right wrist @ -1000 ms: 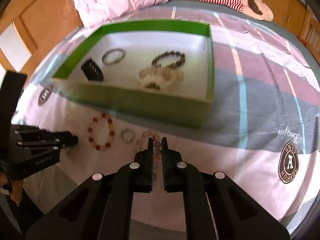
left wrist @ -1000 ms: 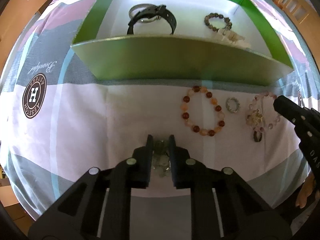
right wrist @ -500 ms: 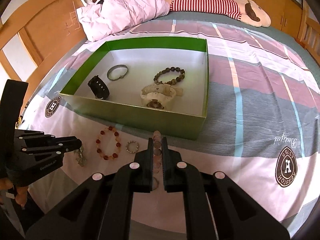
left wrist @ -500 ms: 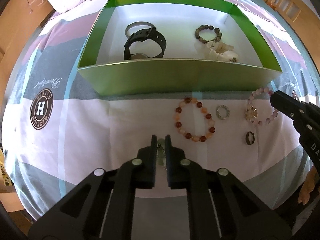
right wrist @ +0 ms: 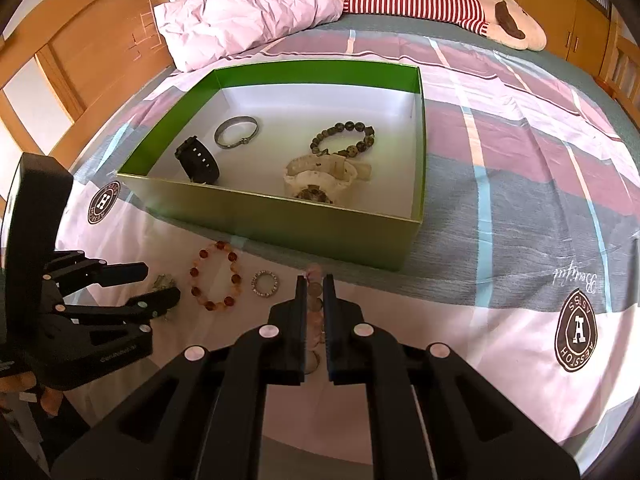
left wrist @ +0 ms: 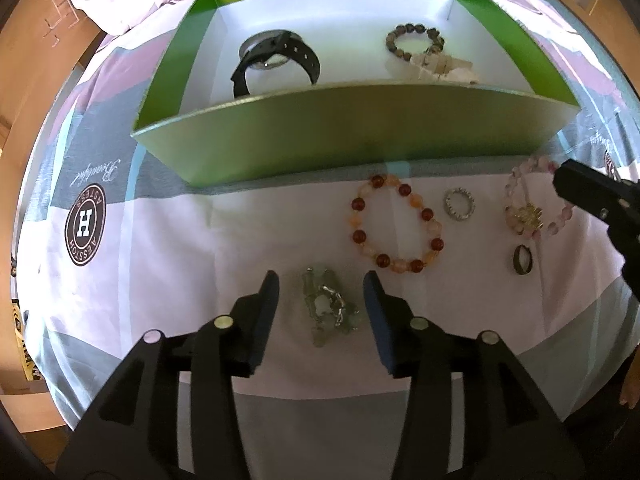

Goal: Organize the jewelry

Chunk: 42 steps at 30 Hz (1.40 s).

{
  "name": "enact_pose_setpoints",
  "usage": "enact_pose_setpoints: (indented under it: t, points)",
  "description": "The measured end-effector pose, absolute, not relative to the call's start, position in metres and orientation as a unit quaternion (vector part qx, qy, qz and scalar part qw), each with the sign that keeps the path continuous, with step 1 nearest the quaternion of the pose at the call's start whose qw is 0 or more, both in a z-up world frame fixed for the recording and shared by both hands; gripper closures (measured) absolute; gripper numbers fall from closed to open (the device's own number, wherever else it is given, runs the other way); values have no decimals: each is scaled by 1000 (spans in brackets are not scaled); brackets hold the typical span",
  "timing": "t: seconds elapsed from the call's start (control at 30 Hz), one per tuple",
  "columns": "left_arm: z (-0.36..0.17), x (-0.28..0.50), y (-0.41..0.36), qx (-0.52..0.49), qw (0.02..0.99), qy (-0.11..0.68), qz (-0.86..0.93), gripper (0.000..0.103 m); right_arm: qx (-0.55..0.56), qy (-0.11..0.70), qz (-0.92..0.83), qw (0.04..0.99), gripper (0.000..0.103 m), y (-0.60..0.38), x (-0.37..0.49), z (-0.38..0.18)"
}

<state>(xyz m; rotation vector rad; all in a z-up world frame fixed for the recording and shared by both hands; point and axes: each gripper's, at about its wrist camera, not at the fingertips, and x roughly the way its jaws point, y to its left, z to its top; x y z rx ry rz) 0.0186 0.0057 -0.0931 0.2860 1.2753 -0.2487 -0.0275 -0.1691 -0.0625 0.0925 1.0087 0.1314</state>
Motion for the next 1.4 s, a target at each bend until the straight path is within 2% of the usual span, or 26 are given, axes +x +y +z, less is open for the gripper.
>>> enact_pose_setpoints:
  t: [0.13,0.2,0.27,0.33,0.43,0.53,0.7,0.8,0.87,0.97,1.03,1.07,1.13,1.3,1.4]
  points:
    - [-100,19,2,139,783,595,-117,58,43,485,63,871,96,-168,-27,-63]
    - [-102,19,0,141,783,595,-120,62,42,487,63,870,96,-169,-27,-64]
    - [-102,19,-2,134,781,596,-128,76,41,489,63,869,96,-169,-27,-66]
    - [-101,18,-3,132,781,597,-130,85,39,491,63,868,96,-168,-27,-67]
    - [-96,17,-3,121,783,596,-132,88,35,497,57,865,96,-169,-27,-69]
    - [-81,17,3,94,791,587,-147,100,44,504,46,862,96,-175,-25,-72]
    - [-65,20,20,62,797,581,-151,100,64,520,14,852,96,-191,-22,-78]
    - [-70,24,29,54,792,594,-130,93,77,539,-27,838,96,-205,-18,-89]
    - [-75,26,30,59,788,601,-119,68,84,544,-48,833,94,-214,-17,-93]
    - [-79,24,27,66,787,602,-120,53,102,542,-44,833,76,-218,-18,-94]
    - [-82,23,23,72,785,603,-123,45,100,540,-28,836,54,-211,-18,-93]
    - [-86,22,18,80,783,604,-124,41,95,539,-18,837,51,-206,-17,-93]
    - [-95,21,13,92,777,610,-123,40,80,544,2,836,47,-194,-17,-95]
    - [-109,21,5,110,771,616,-118,39,47,556,6,830,47,-181,-16,-101]
    - [-108,22,4,108,772,615,-119,38,20,576,11,817,38,-175,-17,-109]
